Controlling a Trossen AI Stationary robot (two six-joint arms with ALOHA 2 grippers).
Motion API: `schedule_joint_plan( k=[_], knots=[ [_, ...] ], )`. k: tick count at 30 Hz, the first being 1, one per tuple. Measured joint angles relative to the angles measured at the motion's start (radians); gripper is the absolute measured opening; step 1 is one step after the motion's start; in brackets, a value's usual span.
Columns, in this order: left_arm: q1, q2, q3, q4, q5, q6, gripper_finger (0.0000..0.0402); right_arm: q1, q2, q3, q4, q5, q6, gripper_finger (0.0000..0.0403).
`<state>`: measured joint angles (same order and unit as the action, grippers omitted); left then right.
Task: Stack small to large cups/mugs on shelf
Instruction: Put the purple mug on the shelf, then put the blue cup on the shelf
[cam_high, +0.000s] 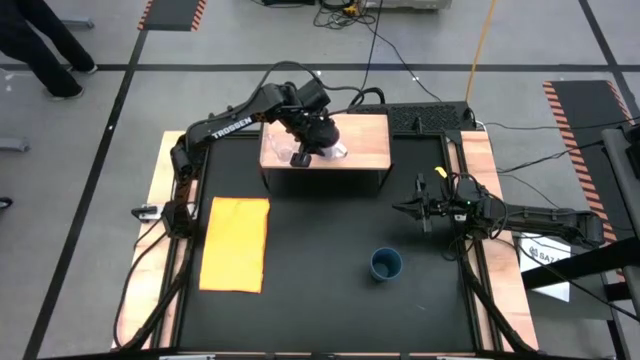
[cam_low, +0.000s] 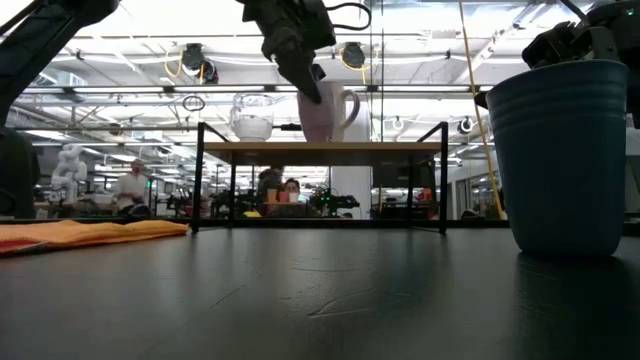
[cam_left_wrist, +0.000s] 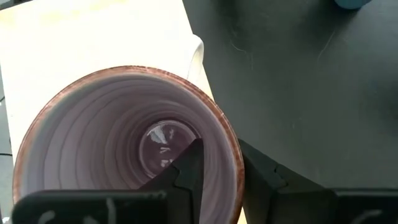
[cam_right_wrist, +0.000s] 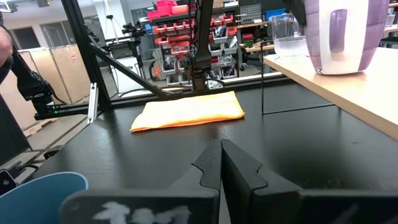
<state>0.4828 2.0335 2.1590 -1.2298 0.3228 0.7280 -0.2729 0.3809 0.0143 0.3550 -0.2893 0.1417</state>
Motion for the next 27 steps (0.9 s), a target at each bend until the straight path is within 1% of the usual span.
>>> schedule_joint_plan(
  k=[12,18,22,27],
  knots=[
    [-0.001,-0.003,0.001,0.003,0.001,-0.001,0.0085,0.0,0.0,0.0,0.0,0.0,0.0,0.0],
    [-0.001,-0.003,0.03,0.0,-0.001,-0.002,0.0086,0.0,0.0,0.0,0.0,0.0,0.0,0.0],
    [-0.001,-0.005,0.065,0.0,0.049,-0.005,0.0086,0.0,0.0,0.0,0.0,0.0,0.0,0.0],
    [-0.001,-0.005,0.087,-0.001,0.069,-0.034,0.0086,0.0,0.0,0.0,0.0,0.0,0.0,0.0]
  ],
)
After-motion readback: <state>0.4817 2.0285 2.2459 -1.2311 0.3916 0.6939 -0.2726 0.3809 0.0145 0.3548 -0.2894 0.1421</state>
